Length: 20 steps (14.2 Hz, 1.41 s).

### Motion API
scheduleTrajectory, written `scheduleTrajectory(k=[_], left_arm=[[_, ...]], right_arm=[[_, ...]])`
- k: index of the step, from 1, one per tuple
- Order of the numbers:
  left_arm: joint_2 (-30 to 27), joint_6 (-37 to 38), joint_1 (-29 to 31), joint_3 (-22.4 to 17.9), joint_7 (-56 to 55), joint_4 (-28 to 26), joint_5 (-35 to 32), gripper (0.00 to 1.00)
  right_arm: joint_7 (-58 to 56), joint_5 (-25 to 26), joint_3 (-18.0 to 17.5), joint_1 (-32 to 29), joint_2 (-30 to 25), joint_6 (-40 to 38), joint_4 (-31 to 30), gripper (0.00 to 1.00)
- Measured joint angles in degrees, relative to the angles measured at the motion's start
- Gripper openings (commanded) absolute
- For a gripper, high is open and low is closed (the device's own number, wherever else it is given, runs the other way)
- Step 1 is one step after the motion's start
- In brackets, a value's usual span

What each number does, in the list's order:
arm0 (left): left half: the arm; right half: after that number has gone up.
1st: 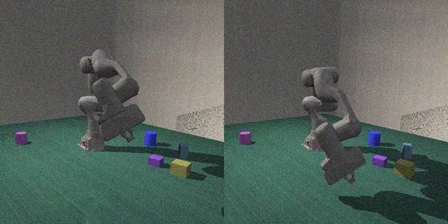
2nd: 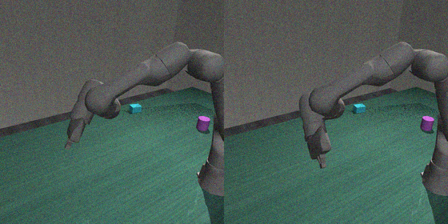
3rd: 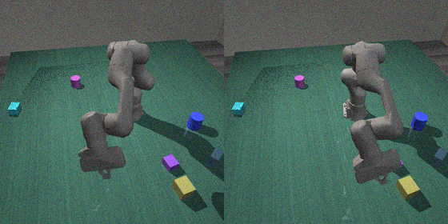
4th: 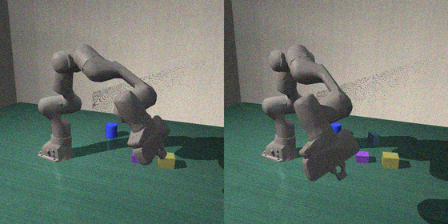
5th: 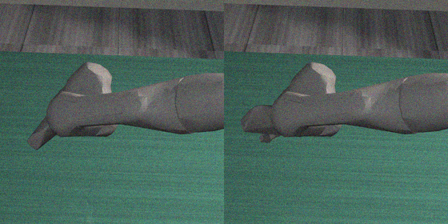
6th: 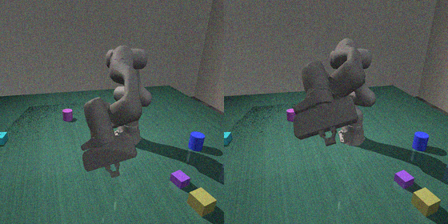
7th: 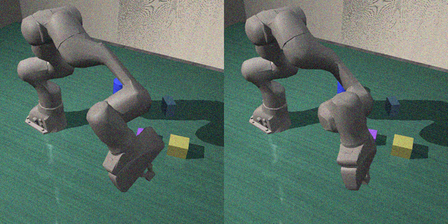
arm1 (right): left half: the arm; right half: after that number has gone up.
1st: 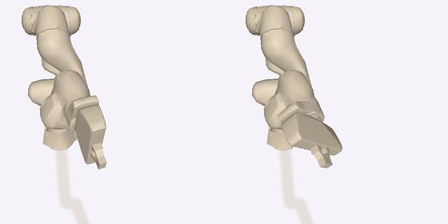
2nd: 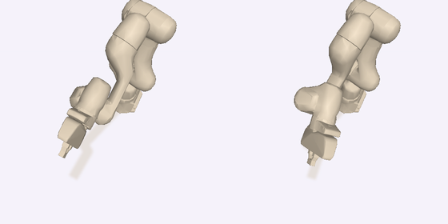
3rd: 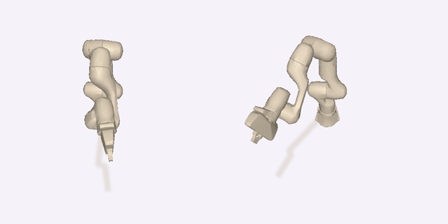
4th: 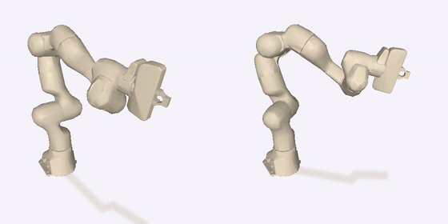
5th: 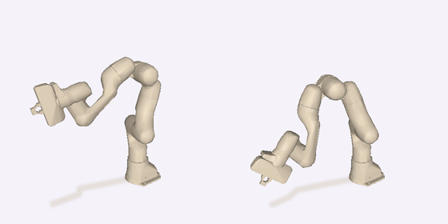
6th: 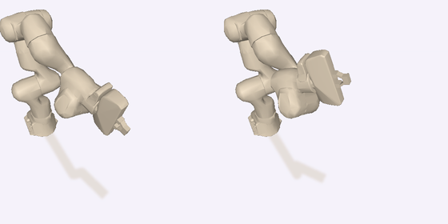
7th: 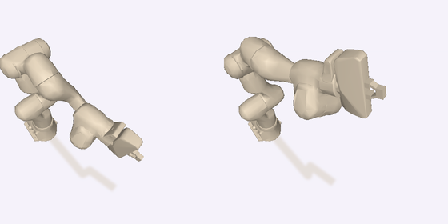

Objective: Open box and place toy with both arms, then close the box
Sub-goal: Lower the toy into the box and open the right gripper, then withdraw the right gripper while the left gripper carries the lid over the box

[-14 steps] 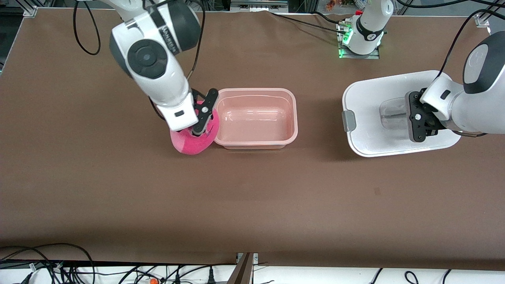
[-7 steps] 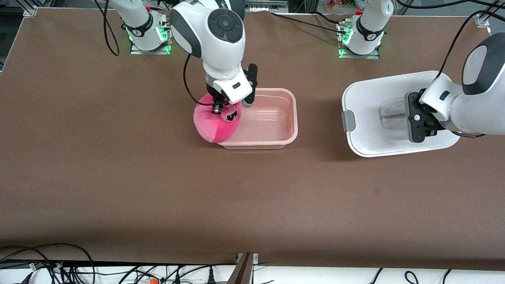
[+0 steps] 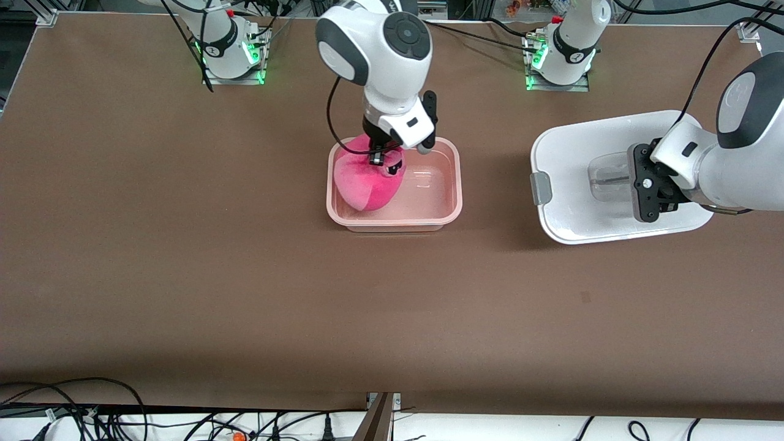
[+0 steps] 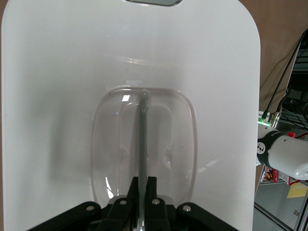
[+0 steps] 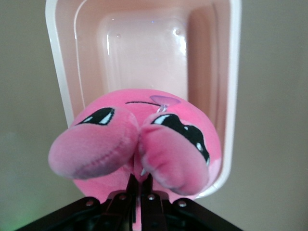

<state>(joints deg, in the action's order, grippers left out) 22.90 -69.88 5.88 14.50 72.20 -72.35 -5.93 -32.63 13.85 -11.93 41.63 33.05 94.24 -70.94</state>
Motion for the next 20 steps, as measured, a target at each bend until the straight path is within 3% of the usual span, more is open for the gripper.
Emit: scheduleTrajectory(k=[8,9,16,20], left_arm=[[0.07,0.00,0.00,0.00,0.00,0.00,0.00,0.00],[0.08,0.00,0.00,0.00,0.00,0.01,0.00,0.00],[0.16,0.01,0.01,0.00,0.00,0.02,0.00,0.00],[0.24,0.01,0.00,0.00,0.00,0.02,0.00,0.00]], right_arm=[[1.98,3.73,0.55,0.20,5.51,2.02,0.41,0.01],[3.59,3.89,0.55,0.42,6.74,3.77,0.40,0.99],[19.14,4.07,0.52,1.88,12.84,20.88,0.55,1.00],[24.79,4.07,0.54,3.08,13.29,24.45,0.71,1.00]])
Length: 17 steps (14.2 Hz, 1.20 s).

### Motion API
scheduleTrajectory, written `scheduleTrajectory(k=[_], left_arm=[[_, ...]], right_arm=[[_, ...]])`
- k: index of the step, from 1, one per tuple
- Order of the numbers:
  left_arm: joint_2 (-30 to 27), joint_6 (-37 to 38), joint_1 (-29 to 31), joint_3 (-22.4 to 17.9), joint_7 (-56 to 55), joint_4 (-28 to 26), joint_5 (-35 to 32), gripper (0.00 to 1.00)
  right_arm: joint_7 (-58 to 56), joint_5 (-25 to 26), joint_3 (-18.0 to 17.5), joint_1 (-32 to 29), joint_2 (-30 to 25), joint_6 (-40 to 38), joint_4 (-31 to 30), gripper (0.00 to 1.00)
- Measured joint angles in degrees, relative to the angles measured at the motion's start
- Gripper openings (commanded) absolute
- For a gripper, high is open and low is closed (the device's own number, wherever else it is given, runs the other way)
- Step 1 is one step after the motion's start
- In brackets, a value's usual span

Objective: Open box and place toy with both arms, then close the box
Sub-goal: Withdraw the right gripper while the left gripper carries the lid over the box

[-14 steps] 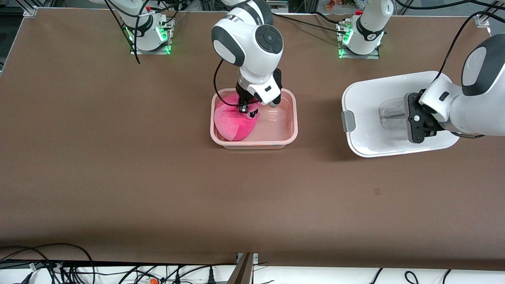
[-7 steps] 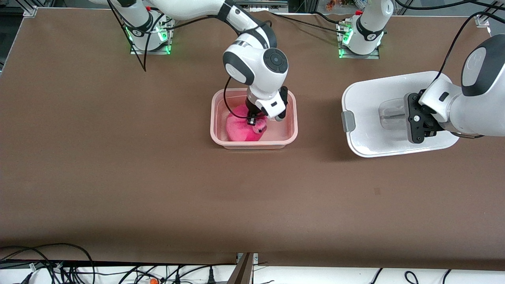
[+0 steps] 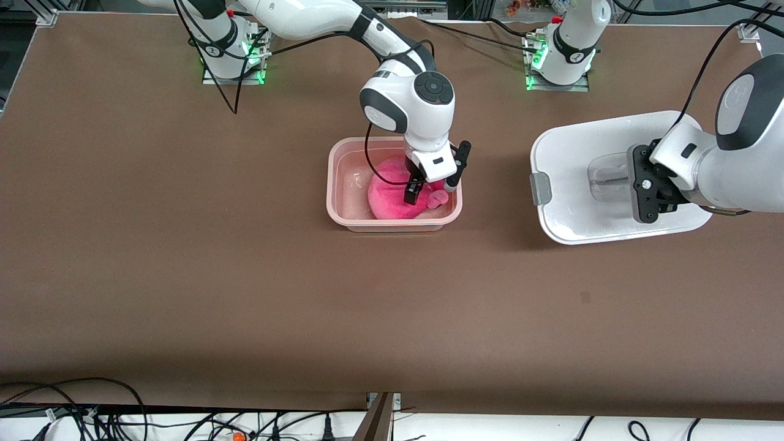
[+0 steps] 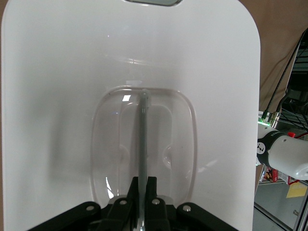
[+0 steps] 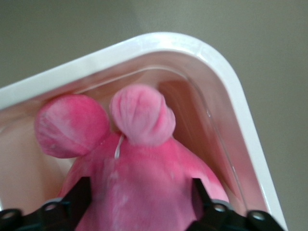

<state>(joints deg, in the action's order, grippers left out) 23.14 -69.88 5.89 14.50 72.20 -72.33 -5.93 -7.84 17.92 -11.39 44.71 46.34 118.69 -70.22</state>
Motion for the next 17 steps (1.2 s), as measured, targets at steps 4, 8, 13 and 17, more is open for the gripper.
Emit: scheduleTrajectory(k=[4,8,13,17], left_arm=[[0.04,0.00,-0.05,0.06,0.00,0.03,0.00,0.00],[0.05,0.00,-0.10,0.47,0.00,0.09,0.00,0.00],[0.06,-0.11,-4.55,1.56,0.24,0.31,1.76,0.00],[1.28,-5.33,-14.85,1.77,-1.89,0.39,6.22,0.00]], right_arm=[[0.54,0.36,3.46,-0.97,-3.83,-7.11,3.06,1.00],[0.54,-8.13,7.73,-7.30,-14.07,-12.06,3.59,1.00],[-1.76,-14.86,11.39,-15.21,-22.80,-18.70,0.18,1.00],[-0.19,-14.94,18.75,-15.05,-30.54,-24.24,-3.98,1.00]])
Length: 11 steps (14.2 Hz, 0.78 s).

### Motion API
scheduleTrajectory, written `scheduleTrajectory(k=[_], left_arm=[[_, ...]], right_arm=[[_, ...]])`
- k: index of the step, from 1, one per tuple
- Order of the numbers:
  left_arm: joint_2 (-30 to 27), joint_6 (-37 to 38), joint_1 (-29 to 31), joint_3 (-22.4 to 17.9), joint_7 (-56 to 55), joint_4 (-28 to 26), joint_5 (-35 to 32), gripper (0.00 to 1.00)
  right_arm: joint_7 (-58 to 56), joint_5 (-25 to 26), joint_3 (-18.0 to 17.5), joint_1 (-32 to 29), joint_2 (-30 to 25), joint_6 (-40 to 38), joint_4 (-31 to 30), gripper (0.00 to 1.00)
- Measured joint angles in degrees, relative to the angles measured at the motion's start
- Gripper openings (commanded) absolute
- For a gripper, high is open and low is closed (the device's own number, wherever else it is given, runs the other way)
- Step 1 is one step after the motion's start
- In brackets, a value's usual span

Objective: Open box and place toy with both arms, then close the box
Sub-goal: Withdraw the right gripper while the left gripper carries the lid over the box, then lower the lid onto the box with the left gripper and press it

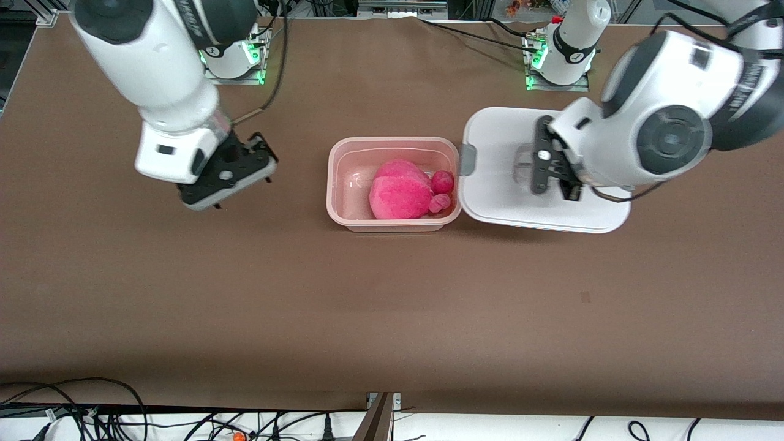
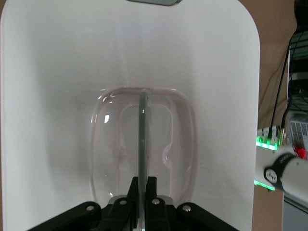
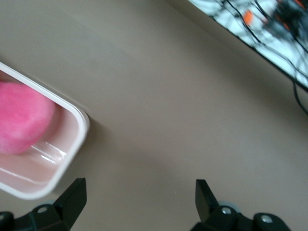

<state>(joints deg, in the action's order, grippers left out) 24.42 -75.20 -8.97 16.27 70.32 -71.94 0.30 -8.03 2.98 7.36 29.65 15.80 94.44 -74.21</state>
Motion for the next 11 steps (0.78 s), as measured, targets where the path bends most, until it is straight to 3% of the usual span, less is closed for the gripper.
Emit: scheduleTrajectory(k=[4,8,11], left_arm=[[3.45,-11.21,-3.90,0.04,-3.43,-0.09,5.58,0.00],[7.81,-18.17,-12.75,0.13,-16.50,-0.21,5.52,0.00],[10.74,-23.19,-20.63,-0.02,-24.03,-0.26,2.24,0.00]], right_arm=[[0.03,-0.42,5.84,0.00,-4.79,-5.83,-1.78,1.00],[-3.14,-5.43,13.28,-0.10,-6.83,-9.00,-2.80,1.00],[-3.44,-5.54,13.45,-1.77,-8.10,-10.23,-5.08,1.00]])
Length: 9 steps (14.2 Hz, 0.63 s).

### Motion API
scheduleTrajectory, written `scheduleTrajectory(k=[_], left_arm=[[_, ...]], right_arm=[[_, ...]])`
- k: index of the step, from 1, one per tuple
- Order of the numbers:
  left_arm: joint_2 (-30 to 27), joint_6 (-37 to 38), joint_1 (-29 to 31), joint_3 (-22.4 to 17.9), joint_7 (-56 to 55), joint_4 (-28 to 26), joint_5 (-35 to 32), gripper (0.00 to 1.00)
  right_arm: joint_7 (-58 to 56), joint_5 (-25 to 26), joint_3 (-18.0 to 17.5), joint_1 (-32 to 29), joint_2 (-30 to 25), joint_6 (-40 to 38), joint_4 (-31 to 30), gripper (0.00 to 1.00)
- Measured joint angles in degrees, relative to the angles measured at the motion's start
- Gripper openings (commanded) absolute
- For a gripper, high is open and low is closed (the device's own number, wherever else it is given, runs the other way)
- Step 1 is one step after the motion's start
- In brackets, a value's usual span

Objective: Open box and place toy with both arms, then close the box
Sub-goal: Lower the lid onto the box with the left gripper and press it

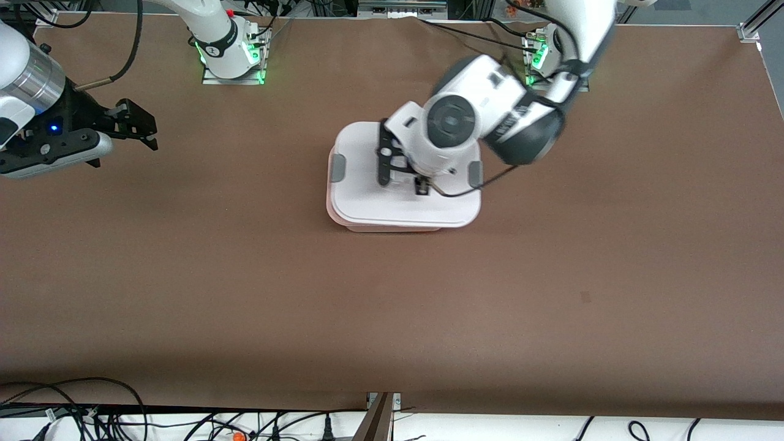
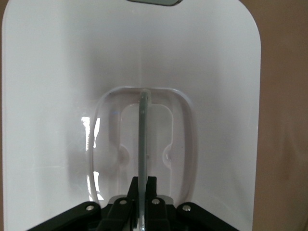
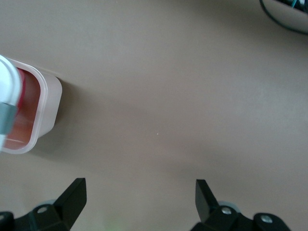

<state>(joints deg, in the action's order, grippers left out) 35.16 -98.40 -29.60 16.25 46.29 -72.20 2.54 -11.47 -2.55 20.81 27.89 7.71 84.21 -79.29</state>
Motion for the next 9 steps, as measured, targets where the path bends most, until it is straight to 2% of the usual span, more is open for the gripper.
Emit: scheduleTrajectory(k=[2,5,9], left_arm=[[1.59,-3.59,-2.21,-0.15,-2.03,0.00,-2.28,0.00],[3.31,-7.45,-2.09,-0.78,-2.07,0.01,-2.66,0.00],[4.28,-7.26,-1.84,-1.45,-2.06,-0.79,-2.66,0.00]], right_arm=[[0.01,0.02,-4.52,-5.58,-1.83,1.31,-3.76,1.00],[0.80,0.05,-11.00,-12.88,-6.92,4.73,-11.32,1.00],[7.39,0.06,-13.22,-14.26,-10.31,5.22,-15.19,1.00]])
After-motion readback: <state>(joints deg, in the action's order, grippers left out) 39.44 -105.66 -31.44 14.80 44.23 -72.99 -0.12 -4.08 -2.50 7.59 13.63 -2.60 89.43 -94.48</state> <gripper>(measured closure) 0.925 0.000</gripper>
